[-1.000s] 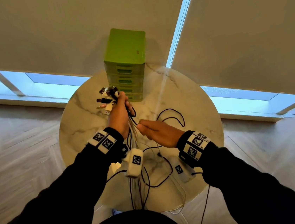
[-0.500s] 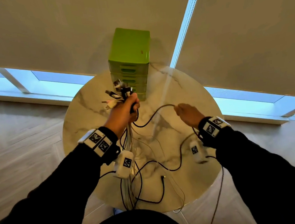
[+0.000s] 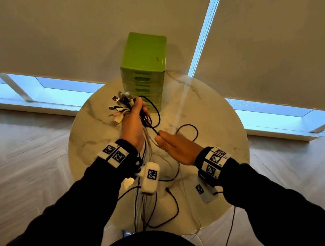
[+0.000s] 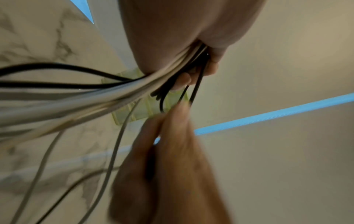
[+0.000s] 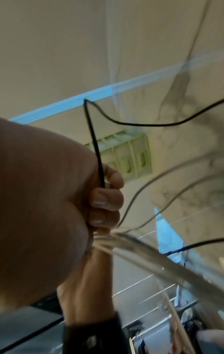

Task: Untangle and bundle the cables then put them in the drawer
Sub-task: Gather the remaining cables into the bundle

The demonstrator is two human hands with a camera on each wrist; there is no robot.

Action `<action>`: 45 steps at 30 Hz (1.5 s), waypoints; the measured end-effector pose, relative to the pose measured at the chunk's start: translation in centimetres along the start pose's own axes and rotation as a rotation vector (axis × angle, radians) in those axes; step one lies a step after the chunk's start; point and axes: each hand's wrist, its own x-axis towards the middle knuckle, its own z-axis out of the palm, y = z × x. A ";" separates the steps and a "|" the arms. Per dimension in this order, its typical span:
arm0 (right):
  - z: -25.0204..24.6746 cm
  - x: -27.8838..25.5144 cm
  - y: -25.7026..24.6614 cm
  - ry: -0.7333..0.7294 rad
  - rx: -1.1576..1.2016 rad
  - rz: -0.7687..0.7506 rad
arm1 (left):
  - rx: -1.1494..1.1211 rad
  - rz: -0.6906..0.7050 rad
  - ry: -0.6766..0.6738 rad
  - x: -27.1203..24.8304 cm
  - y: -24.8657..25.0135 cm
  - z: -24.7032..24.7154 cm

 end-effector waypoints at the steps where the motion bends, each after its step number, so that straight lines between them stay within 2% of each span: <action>1: 0.2 -0.7 1.2 -0.050 -0.025 0.025 | -0.077 0.011 -0.009 0.3 0.4 -0.2; 3: 0.6 -2.2 3.9 -0.126 -0.120 0.097 | -0.228 0.034 -0.027 0.7 1.7 -0.7; 5: 0.5 -3.6 6.0 -0.176 -0.206 0.233 | -0.306 0.072 -0.033 1.0 3.3 -1.2; 8: -1.0 -4.8 8.1 -0.238 -0.176 0.444 | -0.237 0.145 -0.055 1.1 4.9 -1.9; 10: -2.8 -4.2 8.6 -0.233 -0.179 0.471 | -0.098 0.179 -0.070 0.6 4.8 -2.0; 11: -3.7 -3.5 8.7 -0.185 -0.188 0.484 | 0.002 0.192 -0.070 0.3 4.4 -2.1; 13: -5.3 -1.6 8.5 0.018 -0.190 0.508 | 0.249 0.225 -0.077 -0.7 3.3 -1.7; 16: -6.6 1.0 4.7 0.319 -0.161 0.371 | 0.588 0.200 -0.148 -1.9 1.0 -0.9; 18: -5.7 2.0 1.1 0.367 -0.134 0.246 | 0.565 0.094 -0.082 -2.9 0.3 -0.1; 20: -3.6 2.0 -2.1 0.315 -0.098 0.127 | 0.514 0.052 -0.004 -3.0 0.3 0.7; 23: -1.1 1.5 -4.7 0.263 -0.042 0.015 | 0.609 0.010 -0.005 -2.8 0.5 0.6; 25: -0.7 1.2 -4.7 0.256 -0.001 0.005 | 0.587 0.012 -0.031 -2.4 0.5 0.2; 28: -0.6 0.1 -3.2 0.134 0.038 -0.041 | 0.507 0.035 0.037 -1.4 0.3 -0.7; 30: -0.2 -0.9 -1.2 0.046 0.052 -0.062 | 0.370 0.055 0.097 -1.1 0.7 -0.9; 32: 0.3 -1.9 1.0 -0.015 0.076 -0.013 | 0.223 0.064 0.131 -0.6 1.2 -1.2; 35: 0.5 -3.6 4.1 -0.058 0.064 0.110 | 0.089 0.099 0.103 -0.5 2.8 -1.8; 37: 0.1 -4.6 6.1 -0.122 0.005 0.222 | 0.056 0.112 0.078 -0.3 3.8 -2.5; 40: -1.2 -5.5 8.5 -0.214 -0.066 0.362 | 0.121 0.142 0.049 -0.2 4.7 -3.4; 42: -2.5 -5.3 9.4 -0.178 -0.133 0.409 | 0.204 0.174 0.010 -0.6 4.3 -3.2; 45: -4.5 -4.2 9.3 0.044 -0.126 0.437 | 0.350 0.167 -0.042 -1.5 2.5 -2.1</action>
